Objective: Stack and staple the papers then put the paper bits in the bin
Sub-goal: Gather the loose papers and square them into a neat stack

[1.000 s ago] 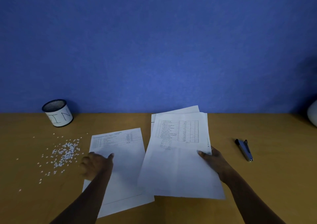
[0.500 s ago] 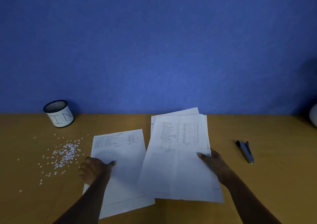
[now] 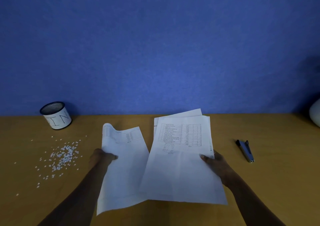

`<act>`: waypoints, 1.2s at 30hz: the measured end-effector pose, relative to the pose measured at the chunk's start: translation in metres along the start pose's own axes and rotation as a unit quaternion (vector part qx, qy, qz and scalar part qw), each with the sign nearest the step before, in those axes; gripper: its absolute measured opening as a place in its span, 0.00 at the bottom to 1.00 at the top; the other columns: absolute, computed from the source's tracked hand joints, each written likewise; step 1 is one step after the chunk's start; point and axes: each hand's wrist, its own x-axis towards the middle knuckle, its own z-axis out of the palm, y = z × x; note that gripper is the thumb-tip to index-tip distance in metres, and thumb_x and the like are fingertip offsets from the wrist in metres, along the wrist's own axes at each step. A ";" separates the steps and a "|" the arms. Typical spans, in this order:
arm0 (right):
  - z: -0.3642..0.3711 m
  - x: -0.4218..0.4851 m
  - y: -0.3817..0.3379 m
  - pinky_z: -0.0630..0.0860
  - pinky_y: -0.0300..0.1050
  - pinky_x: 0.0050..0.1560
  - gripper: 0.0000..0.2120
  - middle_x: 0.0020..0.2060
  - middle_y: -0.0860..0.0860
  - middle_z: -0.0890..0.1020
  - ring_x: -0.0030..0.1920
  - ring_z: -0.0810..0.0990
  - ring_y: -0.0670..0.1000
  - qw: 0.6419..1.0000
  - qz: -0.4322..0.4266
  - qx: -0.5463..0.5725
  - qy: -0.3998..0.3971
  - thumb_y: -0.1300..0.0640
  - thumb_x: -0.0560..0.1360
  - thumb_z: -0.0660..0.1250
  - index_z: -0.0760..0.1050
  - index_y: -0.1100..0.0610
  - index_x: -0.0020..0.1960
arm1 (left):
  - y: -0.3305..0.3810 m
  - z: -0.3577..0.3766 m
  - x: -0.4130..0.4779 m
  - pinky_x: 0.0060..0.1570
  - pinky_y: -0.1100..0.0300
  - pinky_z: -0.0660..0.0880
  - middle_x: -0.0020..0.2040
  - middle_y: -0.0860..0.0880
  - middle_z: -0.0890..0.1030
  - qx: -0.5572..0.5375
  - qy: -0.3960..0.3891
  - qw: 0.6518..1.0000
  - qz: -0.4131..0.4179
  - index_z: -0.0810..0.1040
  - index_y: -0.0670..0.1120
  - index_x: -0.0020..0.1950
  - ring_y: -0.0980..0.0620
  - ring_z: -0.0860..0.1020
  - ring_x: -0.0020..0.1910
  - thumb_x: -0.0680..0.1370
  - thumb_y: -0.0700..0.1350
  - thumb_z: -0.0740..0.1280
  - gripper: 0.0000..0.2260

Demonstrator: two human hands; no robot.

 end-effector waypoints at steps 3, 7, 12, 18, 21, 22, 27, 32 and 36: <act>-0.002 0.002 0.005 0.80 0.47 0.43 0.10 0.55 0.55 0.80 0.52 0.81 0.57 1.000 0.010 -0.011 0.002 0.61 0.76 0.64 0.74 0.52 0.56 | 0.013 -0.006 0.003 0.61 0.44 0.70 0.60 0.35 0.74 -0.044 0.032 0.998 0.029 0.71 0.32 0.62 0.35 0.72 0.60 0.67 0.35 0.75 0.26; -0.007 0.003 0.012 0.80 0.45 0.39 0.11 0.55 0.55 0.80 0.52 0.81 0.56 1.000 0.017 -0.022 0.010 0.61 0.76 0.64 0.74 0.54 0.58 | 0.033 -0.022 0.009 0.55 0.43 0.73 0.59 0.35 0.76 -0.162 0.082 0.982 0.051 0.73 0.33 0.59 0.34 0.75 0.56 0.65 0.36 0.76 0.26; -0.009 0.003 0.015 0.80 0.41 0.35 0.13 0.52 0.53 0.81 0.49 0.81 0.55 1.000 0.023 -0.010 0.004 0.62 0.76 0.64 0.73 0.57 0.60 | 0.051 -0.030 0.009 0.55 0.44 0.73 0.60 0.38 0.77 -0.298 0.086 0.948 0.065 0.73 0.35 0.61 0.39 0.76 0.54 0.66 0.37 0.76 0.26; -0.009 0.005 0.015 0.80 0.47 0.40 0.14 0.54 0.56 0.81 0.50 0.82 0.57 0.999 0.033 -0.005 0.011 0.62 0.76 0.65 0.73 0.58 0.61 | 0.062 -0.026 -0.005 0.53 0.50 0.74 0.59 0.40 0.78 -0.401 0.069 0.909 0.091 0.74 0.35 0.60 0.44 0.76 0.48 0.67 0.33 0.74 0.23; -0.009 0.002 0.013 0.80 0.43 0.35 0.13 0.52 0.55 0.81 0.49 0.81 0.56 0.999 0.032 0.000 0.014 0.63 0.76 0.64 0.73 0.58 0.60 | 0.067 -0.026 -0.011 0.56 0.47 0.74 0.59 0.42 0.78 -0.413 0.100 0.900 0.101 0.74 0.38 0.60 0.44 0.76 0.49 0.67 0.35 0.75 0.23; -0.009 0.001 0.013 0.80 0.42 0.35 0.13 0.52 0.55 0.81 0.49 0.81 0.55 0.999 0.030 0.001 0.013 0.63 0.76 0.64 0.72 0.57 0.60 | 0.068 -0.026 -0.010 0.57 0.46 0.74 0.59 0.42 0.78 -0.418 0.103 0.897 0.103 0.74 0.38 0.60 0.44 0.76 0.49 0.67 0.35 0.75 0.23; -0.005 -0.004 0.007 0.80 0.41 0.33 0.11 0.50 0.52 0.81 0.47 0.82 0.54 1.000 0.029 0.011 -0.003 0.63 0.76 0.63 0.73 0.56 0.58 | 0.065 -0.015 -0.009 0.56 0.44 0.74 0.58 0.41 0.78 -0.423 0.010 0.902 0.082 0.73 0.35 0.60 0.42 0.77 0.51 0.67 0.34 0.74 0.23; 0.003 -0.005 -0.005 0.81 0.44 0.38 0.11 0.53 0.54 0.82 0.51 0.82 0.55 0.998 0.029 0.028 -0.043 0.61 0.77 0.62 0.73 0.54 0.59 | 0.053 0.013 -0.017 0.45 0.51 0.77 0.56 0.35 0.78 -0.379 -0.123 0.916 0.052 0.74 0.31 0.60 0.40 0.77 0.49 0.69 0.31 0.71 0.20; 0.010 -0.007 -0.015 0.81 0.53 0.48 0.08 0.52 0.54 0.83 0.51 0.82 0.56 0.997 0.031 0.040 -0.052 0.58 0.78 0.62 0.76 0.53 0.55 | 0.041 0.034 -0.019 0.35 0.56 0.78 0.55 0.38 0.79 -0.329 -0.176 0.928 0.026 0.74 0.33 0.59 0.42 0.79 0.44 0.68 0.33 0.73 0.21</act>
